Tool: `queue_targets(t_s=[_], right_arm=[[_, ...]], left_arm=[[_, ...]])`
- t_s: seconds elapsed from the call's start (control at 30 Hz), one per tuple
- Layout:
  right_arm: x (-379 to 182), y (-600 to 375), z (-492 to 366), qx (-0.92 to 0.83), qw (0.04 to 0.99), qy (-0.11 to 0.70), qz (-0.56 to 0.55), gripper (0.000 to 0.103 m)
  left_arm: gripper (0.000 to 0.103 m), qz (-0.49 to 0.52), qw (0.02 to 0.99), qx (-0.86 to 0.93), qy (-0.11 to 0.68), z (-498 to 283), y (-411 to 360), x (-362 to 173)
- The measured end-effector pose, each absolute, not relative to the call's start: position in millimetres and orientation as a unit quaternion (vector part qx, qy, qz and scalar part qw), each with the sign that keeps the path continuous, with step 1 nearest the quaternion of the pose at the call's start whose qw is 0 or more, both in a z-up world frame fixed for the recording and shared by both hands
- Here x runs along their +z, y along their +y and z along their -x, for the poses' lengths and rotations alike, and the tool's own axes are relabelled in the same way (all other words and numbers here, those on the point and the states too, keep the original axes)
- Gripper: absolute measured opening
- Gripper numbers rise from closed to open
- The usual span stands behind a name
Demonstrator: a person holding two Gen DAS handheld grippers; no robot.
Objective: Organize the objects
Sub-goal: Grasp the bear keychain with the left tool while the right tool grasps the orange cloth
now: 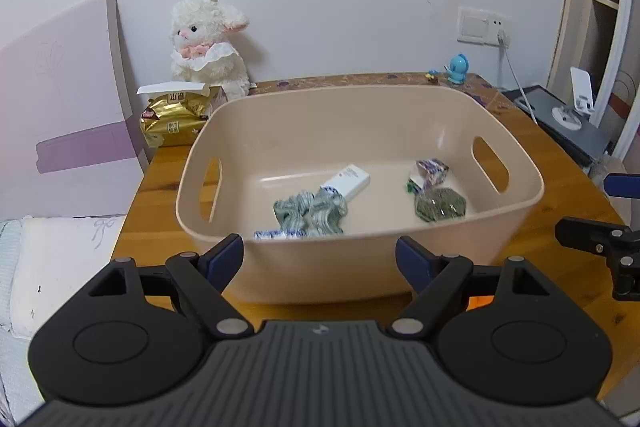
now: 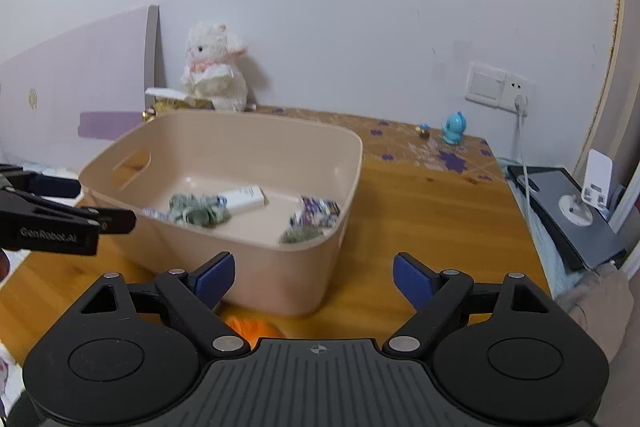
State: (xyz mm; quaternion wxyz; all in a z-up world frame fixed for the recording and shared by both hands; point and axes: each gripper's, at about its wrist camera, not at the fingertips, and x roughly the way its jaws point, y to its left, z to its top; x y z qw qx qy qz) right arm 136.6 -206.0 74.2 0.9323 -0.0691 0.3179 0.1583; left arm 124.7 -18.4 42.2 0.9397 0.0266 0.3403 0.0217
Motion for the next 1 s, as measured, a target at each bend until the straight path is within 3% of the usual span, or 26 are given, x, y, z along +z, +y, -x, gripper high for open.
queue_targets(t_s=[1.0], right_arm=[[-31,-206,-150,0.188,0.879,0.429,0.083,0.090]], left_arm=[[0.084,-0.027,0.898,-0.042,0.437,-143,-56,-54]])
